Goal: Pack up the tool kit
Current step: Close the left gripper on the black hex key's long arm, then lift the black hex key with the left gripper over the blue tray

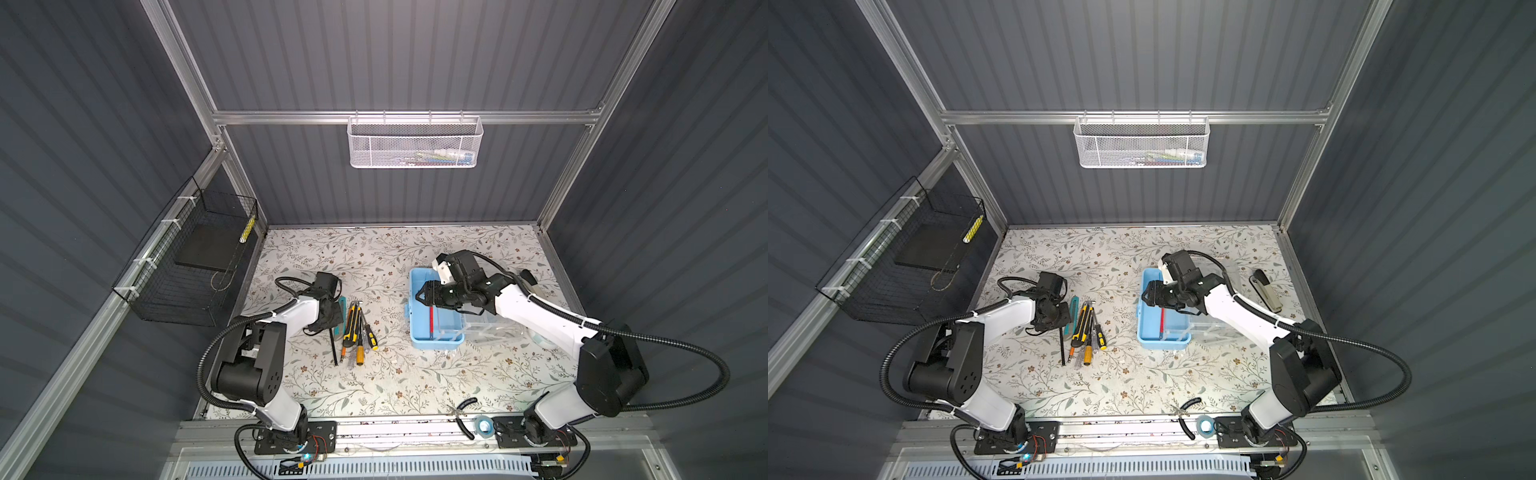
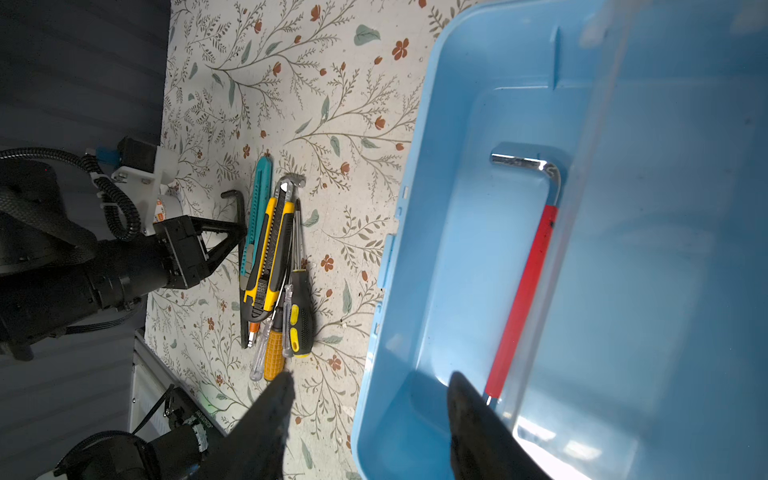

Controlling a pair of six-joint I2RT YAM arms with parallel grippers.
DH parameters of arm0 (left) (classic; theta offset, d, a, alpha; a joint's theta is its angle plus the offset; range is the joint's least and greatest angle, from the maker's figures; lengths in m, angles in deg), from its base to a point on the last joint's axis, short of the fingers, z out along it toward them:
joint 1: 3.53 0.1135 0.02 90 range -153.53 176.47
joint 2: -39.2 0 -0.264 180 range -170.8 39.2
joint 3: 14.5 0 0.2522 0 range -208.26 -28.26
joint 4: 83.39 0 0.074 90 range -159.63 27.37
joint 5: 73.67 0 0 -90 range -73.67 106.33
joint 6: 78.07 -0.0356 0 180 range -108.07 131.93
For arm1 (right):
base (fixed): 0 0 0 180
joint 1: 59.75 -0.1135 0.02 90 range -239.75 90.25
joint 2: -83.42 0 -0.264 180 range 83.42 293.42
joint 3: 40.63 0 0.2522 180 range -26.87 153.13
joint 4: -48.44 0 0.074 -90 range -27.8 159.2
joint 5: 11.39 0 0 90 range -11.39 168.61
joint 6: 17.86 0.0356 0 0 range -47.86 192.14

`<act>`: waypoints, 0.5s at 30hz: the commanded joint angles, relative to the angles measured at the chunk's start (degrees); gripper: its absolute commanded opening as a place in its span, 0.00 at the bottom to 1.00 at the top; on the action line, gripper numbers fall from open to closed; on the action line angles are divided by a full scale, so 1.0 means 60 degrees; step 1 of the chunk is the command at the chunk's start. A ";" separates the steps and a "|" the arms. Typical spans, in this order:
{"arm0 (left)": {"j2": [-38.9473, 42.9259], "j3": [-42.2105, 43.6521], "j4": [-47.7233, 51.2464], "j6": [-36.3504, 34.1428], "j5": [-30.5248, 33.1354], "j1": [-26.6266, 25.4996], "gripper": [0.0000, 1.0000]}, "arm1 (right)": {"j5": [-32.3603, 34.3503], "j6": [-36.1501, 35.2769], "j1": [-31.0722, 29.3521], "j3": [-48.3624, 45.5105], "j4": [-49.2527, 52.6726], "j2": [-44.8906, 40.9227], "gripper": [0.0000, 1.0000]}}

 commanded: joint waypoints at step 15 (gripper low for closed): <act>-0.0255 -0.0722 0.0797 -0.0366 0.0190 0.0056 0.00 | -0.0728 0.0050 0.0300 0.0206 -0.0274 0.0211 0.60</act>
